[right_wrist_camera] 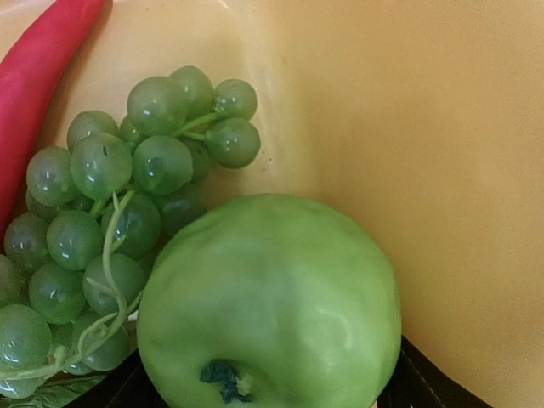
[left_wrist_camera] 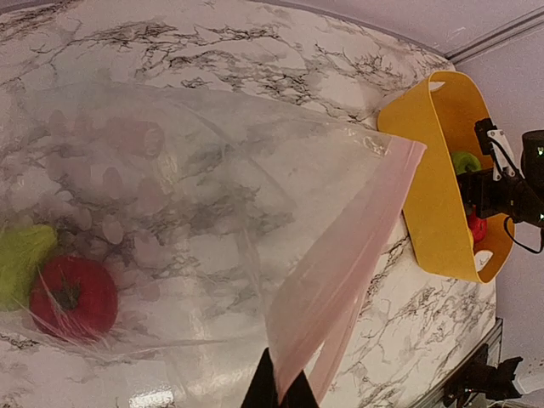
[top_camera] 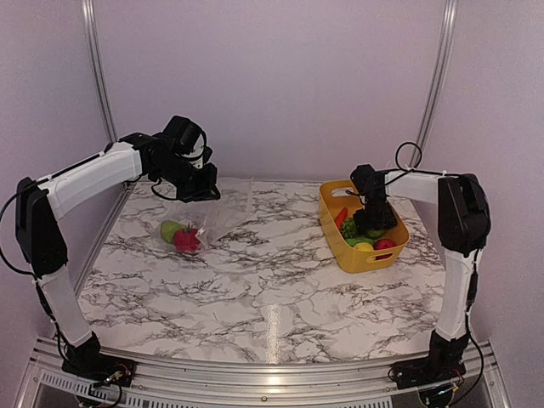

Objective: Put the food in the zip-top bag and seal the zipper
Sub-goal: Pick up the fake fruit from the bin.

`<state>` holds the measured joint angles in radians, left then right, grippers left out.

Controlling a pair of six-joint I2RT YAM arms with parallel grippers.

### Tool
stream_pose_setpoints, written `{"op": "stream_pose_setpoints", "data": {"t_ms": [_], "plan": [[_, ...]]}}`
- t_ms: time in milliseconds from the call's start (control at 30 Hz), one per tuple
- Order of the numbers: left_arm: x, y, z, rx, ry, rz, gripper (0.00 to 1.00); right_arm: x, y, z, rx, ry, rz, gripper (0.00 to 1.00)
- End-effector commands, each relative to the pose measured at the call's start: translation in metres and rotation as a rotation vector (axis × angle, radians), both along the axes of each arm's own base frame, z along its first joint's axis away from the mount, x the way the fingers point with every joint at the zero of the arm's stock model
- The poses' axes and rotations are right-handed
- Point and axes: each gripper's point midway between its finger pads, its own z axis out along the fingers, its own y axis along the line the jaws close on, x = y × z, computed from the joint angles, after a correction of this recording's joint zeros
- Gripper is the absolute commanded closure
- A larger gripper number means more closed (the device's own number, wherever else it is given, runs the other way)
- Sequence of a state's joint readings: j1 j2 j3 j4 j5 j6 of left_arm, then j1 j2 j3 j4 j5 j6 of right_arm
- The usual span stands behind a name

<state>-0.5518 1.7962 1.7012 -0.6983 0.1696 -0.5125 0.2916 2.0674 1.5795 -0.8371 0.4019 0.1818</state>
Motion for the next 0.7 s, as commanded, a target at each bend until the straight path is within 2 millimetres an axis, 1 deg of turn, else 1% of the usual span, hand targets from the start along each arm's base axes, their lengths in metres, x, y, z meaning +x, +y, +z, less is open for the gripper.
{"op": "stream_pose_setpoints", "data": {"t_ms": [0,100,233,333,433,567,667], "plan": [[-0.002,-0.005,0.016,-0.037,-0.032,-0.022,1.00,0.016,-0.002,0.015,0.000,-0.093,-0.020,0.27],[-0.002,-0.007,0.016,-0.048,-0.027,-0.032,1.00,0.018,-0.001,0.025,0.012,-0.126,-0.021,0.36],[-0.003,-0.008,0.015,-0.052,-0.023,-0.031,1.00,0.020,0.002,0.039,0.036,-0.151,-0.017,0.43],[-0.002,-0.009,0.014,-0.054,-0.020,-0.029,1.00,0.019,0.005,0.049,0.062,-0.158,-0.018,0.45],[-0.001,-0.009,0.014,-0.055,-0.020,-0.027,1.00,0.017,0.015,0.067,0.118,-0.181,-0.014,0.45],[-0.002,-0.009,0.014,-0.054,-0.021,-0.029,1.00,0.012,0.041,0.099,0.197,-0.230,0.040,0.45],[-0.001,-0.009,0.013,-0.053,-0.020,-0.026,1.00,0.006,0.076,0.122,0.262,-0.263,0.125,0.45]]}}
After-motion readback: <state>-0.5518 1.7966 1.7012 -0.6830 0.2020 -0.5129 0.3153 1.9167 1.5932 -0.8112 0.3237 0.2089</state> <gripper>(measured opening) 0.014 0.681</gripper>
